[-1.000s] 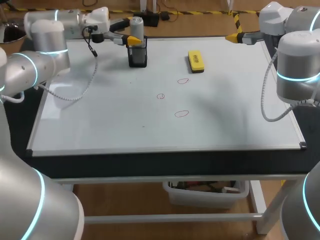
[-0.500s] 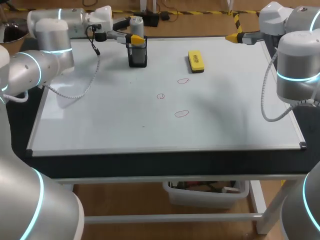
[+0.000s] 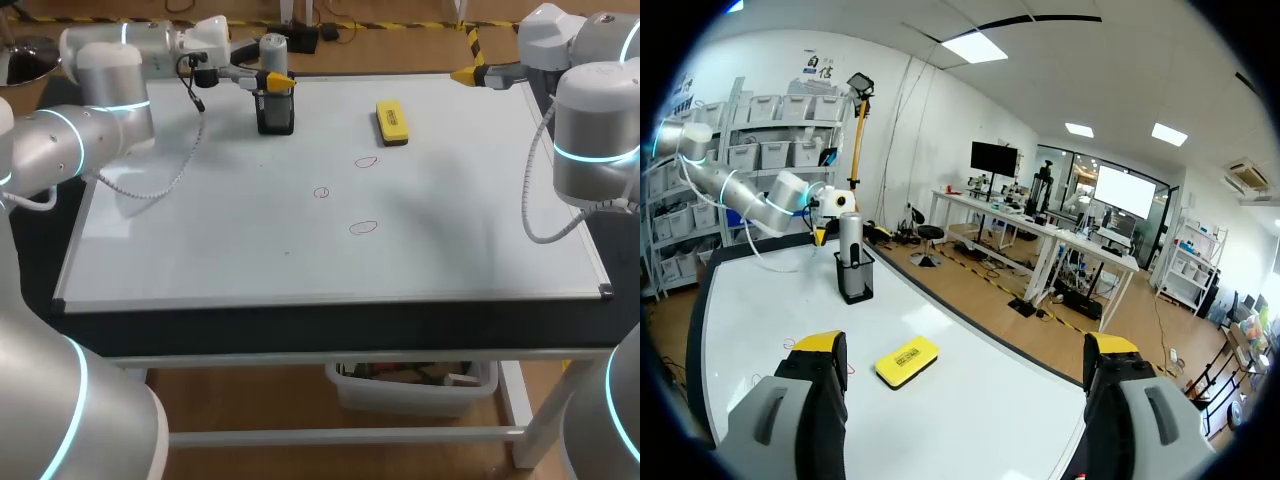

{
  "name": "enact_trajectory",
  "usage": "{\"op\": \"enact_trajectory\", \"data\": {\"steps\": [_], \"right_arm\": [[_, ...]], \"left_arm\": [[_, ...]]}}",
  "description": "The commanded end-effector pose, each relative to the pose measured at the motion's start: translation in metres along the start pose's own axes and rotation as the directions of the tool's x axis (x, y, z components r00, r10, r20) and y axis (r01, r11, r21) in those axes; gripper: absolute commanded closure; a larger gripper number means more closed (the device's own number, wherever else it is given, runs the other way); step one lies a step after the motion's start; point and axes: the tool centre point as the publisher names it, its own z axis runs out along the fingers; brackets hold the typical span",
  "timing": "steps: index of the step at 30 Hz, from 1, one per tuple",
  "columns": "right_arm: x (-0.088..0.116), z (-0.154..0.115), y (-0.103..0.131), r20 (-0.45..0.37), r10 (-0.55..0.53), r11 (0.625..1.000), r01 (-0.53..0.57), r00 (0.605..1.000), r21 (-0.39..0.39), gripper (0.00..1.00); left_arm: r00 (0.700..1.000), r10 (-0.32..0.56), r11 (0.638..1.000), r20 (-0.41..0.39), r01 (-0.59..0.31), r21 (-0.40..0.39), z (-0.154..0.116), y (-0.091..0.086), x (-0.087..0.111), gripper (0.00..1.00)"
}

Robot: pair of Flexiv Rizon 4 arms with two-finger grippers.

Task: Pick up the inspection probe, press it on each red-marked spot on the whiteboard one by one, put down the probe, pick up the eraser, and wipe off all the red marks.

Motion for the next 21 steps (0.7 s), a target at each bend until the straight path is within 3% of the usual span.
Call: {"op": "enact_trajectory", "data": {"steps": [1, 6, 7, 8, 10, 11, 21], "right_arm": [[-0.0004, 0.0001, -0.0005, -0.001, 0.000, 1.000, 0.000, 1.000, -0.002, 0.00], [-0.0004, 0.0001, -0.0005, -0.001, 0.000, 1.000, 0.000, 1.000, -0.002, 0.00], [-0.0004, 0.0001, -0.0005, -0.001, 0.000, 1.000, 0.000, 1.000, -0.002, 0.00], [-0.0004, 0.0001, -0.0005, -0.001, 0.000, 1.000, 0.000, 1.000, -0.002, 0.00], [-0.0004, 0.0001, -0.0005, -0.001, 0.000, 1.000, 0.000, 1.000, -0.002, 0.00], [-0.0004, 0.0001, -0.0005, -0.001, 0.000, 1.000, 0.000, 1.000, -0.002, 0.00], [-0.0004, 0.0001, -0.0005, -0.001, 0.000, 1.000, 0.000, 1.000, -0.002, 0.00]], "left_arm": [[1.000, 0.001, 1.000, -0.003, -0.001, 0.000, 0.0004, -0.0001, -0.0005, 0.00], [1.000, 0.003, 1.000, -0.013, -0.003, 0.003, 0.0001, -0.0001, -0.0008, 0.00], [1.000, 0.003, 1.000, -0.015, -0.003, 0.004, -0.0004, -0.0003, -0.0008, 0.13], [1.000, 0.004, 1.000, -0.016, -0.004, 0.004, -0.0009, -0.0004, -0.0009, 0.43], [1.000, 0.006, 1.000, -0.017, -0.005, 0.006, -0.0024, -0.0003, -0.0010, 0.75], [1.000, 0.006, 1.000, -0.019, -0.006, 0.007, -0.0030, -0.0002, -0.0009, 1.00], [1.000, 0.011, 1.000, -0.028, -0.011, 0.008, -0.0080, 0.0019, -0.0017, 1.00]]}}
